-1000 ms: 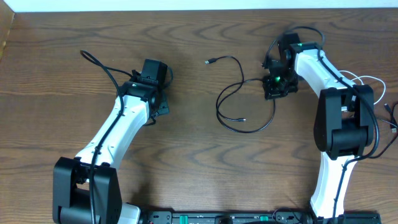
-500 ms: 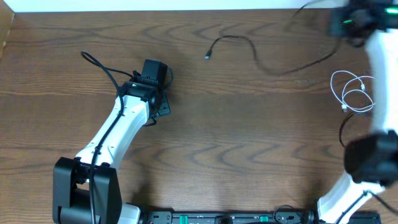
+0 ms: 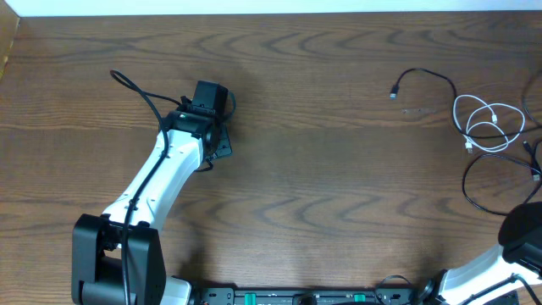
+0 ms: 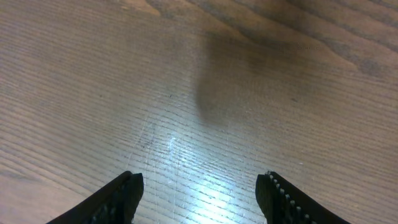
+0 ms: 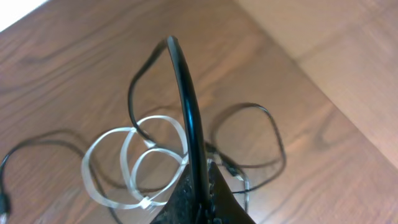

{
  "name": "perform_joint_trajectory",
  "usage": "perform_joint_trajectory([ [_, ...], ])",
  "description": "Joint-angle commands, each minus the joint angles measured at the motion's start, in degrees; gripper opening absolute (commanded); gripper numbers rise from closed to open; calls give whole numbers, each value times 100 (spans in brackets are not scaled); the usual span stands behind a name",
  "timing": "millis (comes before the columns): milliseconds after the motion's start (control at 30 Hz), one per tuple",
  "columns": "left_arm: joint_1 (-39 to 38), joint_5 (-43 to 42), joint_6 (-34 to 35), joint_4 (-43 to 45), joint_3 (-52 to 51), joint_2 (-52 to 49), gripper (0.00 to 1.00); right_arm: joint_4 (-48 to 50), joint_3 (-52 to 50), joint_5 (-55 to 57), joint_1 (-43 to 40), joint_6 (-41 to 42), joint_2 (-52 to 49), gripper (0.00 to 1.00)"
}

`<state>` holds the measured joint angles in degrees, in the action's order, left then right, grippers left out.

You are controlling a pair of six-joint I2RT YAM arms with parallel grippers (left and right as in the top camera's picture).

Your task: Untangle cables

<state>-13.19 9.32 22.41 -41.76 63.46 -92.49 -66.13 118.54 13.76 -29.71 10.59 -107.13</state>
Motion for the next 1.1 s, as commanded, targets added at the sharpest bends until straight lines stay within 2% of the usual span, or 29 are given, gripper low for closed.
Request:
perform_joint_trajectory([
  [0,24,11,-31,-20,52,-11,63,90,15,214,-328,485,61,1],
  [133,24,11,-28,-17,52,-11,63,232,15,44,-514,428,61,1],
  [300,24,11,-28,-15,52,-11,63,238,13,-1182,-516,-278,61,2],
  [333,24,11,-28,-17,52,-11,63,223,13,-1370,-509,-400,61,11],
  [400,24,11,-28,-20,52,-11,63,140,13,-1729,-485,-597,61,54],
  [433,24,11,-28,-17,52,-11,63,90,13,-1801,-479,-645,61,66],
  [500,24,11,-28,-20,52,-11,63,-9,13,-1882,-461,-643,61,78],
  [600,24,11,-28,-17,52,-11,63,-149,11,-2020,-442,-708,61,81],
  [733,24,11,-31,2,52,-11,63,-439,-22,-2848,-382,-1338,61,82],
  [967,26,37,-37,411,61,15,63,-728,-455,-3650,-24,-2258,59,93],
  [1033,26,39,-39,595,74,63,69,-625,-754,-3644,155,-2337,59,99],
  [1067,26,37,-39,673,81,94,72,-560,-896,-3641,240,-2337,57,99],
])
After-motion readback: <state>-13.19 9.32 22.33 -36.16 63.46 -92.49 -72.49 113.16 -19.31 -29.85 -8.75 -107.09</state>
